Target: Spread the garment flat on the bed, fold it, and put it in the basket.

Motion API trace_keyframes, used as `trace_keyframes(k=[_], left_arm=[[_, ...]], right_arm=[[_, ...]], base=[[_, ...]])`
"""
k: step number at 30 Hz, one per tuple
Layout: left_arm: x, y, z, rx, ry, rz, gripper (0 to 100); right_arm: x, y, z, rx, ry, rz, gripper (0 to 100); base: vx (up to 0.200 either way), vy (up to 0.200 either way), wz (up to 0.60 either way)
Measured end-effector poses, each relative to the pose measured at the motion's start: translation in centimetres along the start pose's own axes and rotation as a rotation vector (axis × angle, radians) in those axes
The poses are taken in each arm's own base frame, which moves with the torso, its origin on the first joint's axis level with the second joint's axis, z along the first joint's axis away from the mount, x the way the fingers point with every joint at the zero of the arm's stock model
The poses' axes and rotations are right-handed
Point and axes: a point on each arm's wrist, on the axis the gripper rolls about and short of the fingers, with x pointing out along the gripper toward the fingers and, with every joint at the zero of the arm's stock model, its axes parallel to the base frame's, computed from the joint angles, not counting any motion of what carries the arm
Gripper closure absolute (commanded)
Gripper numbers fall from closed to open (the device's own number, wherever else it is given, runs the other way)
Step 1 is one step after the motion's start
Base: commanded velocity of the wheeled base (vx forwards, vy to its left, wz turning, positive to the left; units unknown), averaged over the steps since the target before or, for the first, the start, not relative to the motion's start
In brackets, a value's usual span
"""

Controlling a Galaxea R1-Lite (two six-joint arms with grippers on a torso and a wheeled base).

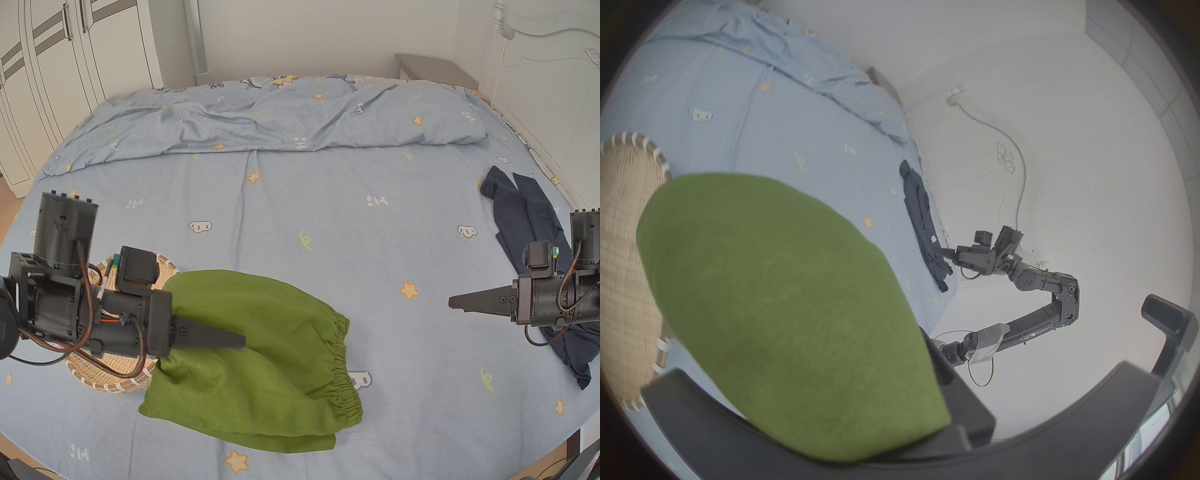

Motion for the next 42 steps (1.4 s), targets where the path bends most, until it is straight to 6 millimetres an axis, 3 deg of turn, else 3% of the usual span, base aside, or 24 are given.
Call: trace_keyframes(k=[8, 22, 32, 42], left_arm=[[-3.2, -1.6, 1.4, 0.088, -0.119, 0.007, 100], [-9.6, -0.7, 4.6, 0.205, -0.511, 0.096, 100], [-13.9, 2.0, 5.3, 0.185, -0.630, 0.144, 100], [-15.2, 5.9, 3.7, 0.053, -0.645, 0.233, 100]], right_arm=[[-0.1, 0.4, -0.3, -0.007, 0.003, 0.006, 0], [-0.5, 0.8, -0.3, -0.018, -0.008, 0.012, 0], [-0.6, 0.7, -0.2, -0.019, -0.014, 0.009, 0], [-0.7, 0.5, -0.2, -0.014, -0.015, 0.010, 0]], base=[[0.000, 0.000, 0.00], [0.000, 0.000, 0.00], [0.000, 0.000, 0.00], [0.000, 0.000, 0.00]])
